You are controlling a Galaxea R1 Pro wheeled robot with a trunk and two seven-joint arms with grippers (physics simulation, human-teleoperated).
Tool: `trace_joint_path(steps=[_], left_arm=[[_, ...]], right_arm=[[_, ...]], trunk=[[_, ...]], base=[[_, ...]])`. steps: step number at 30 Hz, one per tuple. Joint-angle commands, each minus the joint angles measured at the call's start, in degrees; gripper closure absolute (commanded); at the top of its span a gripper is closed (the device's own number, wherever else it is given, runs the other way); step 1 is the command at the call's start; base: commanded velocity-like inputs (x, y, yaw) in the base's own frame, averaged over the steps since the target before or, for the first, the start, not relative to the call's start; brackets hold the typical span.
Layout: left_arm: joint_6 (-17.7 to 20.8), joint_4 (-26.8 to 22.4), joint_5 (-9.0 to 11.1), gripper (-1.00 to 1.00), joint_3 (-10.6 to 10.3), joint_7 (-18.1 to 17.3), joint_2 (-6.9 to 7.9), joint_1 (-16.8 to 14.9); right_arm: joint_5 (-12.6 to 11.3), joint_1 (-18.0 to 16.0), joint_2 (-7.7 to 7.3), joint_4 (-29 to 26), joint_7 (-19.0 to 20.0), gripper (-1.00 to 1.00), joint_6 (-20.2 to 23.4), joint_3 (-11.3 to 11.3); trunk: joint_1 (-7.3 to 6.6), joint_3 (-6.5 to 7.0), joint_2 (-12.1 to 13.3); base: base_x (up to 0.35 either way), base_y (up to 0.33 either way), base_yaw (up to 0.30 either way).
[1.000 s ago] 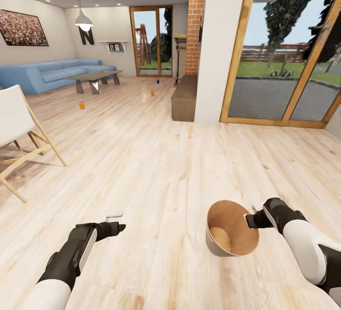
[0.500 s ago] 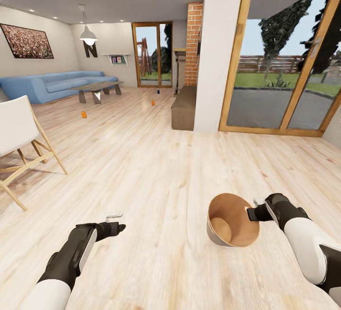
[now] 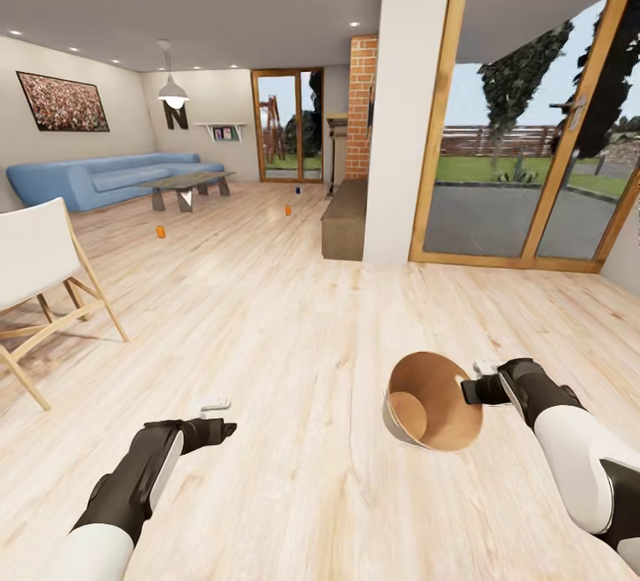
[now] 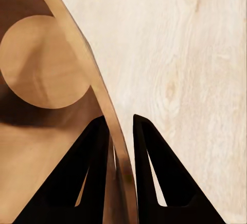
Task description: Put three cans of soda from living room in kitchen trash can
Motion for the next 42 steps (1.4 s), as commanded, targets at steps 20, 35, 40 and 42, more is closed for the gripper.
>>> trace_joint_path(steps=[20,35,40,42], left_arm=[[-11.03,4.4,0.46,-1.0,-5.71,4.86,0.19,0.65],[-28.23,17.12,0.19,-1.0,-5.65,4.84,0.78,0.96],[-33.26,21.96,0.25,-1.0,-5.67,4.85,0.74,0.94],[-34.04,22.84,0.25,-1.0,-5.65,4.85,0.74,0.93]], right_arm=[[-1.92,4.65,-0.06,1.19,5.63,1.0,-18.72,-4.34],[-2.04,7.6,0.48,1.39,6.13,1.0,-25.67,-4.55],[-2.05,10.15,1.73,1.07,5.81,1.0,-29.24,-4.56],[-2.05,10.99,2.19,0.85,5.74,1.0,-29.87,-4.56]], trunk=[[-0.52,4.44,0.27],[-1.87,7.55,2.41],[-2.97,8.45,4.41],[-3.41,8.81,5.22]], base=[[0.0,0.0,0.0],[0.0,0.0,0.0],[0.0,0.0,0.0],[0.0,0.0,0.0]])
